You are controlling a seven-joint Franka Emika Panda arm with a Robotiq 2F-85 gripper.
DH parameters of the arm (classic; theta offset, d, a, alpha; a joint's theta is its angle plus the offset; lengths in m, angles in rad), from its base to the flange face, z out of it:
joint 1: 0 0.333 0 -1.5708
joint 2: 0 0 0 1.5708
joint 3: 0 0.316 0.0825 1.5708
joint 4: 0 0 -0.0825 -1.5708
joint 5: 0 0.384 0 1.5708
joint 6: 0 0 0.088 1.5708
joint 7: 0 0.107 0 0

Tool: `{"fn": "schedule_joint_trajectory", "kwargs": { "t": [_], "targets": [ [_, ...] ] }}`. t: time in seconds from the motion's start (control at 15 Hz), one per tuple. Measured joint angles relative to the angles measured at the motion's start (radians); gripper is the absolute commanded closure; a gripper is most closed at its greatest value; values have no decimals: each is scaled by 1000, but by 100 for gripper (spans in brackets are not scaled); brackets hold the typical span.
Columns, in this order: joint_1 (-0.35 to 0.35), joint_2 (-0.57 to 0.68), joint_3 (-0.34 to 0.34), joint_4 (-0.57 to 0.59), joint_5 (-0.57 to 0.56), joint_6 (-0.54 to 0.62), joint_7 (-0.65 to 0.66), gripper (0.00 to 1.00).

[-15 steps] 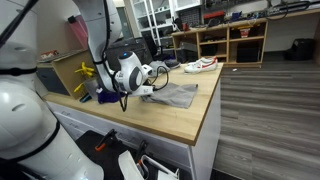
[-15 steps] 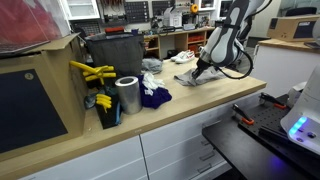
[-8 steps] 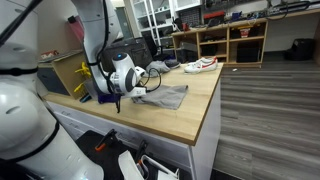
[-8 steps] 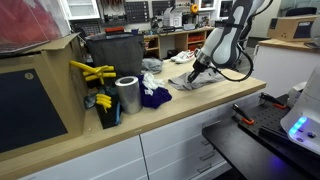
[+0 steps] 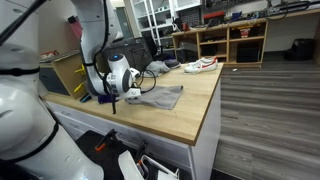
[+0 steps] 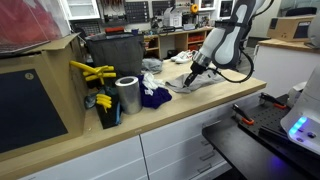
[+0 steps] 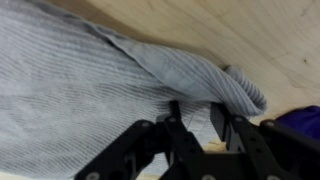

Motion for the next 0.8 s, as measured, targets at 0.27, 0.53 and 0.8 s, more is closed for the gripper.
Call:
{"fn": "schedule_joint_trajectory", "kwargs": {
  "t": [0.27,0.53,0.8],
  "targets": [
    [-38,-3,61,-1,-1,-59,0,1],
    [-69,-19,108,1,2,-112,2,0],
    [-101,-46,159,6,14,-138,3,0]
  ]
}}
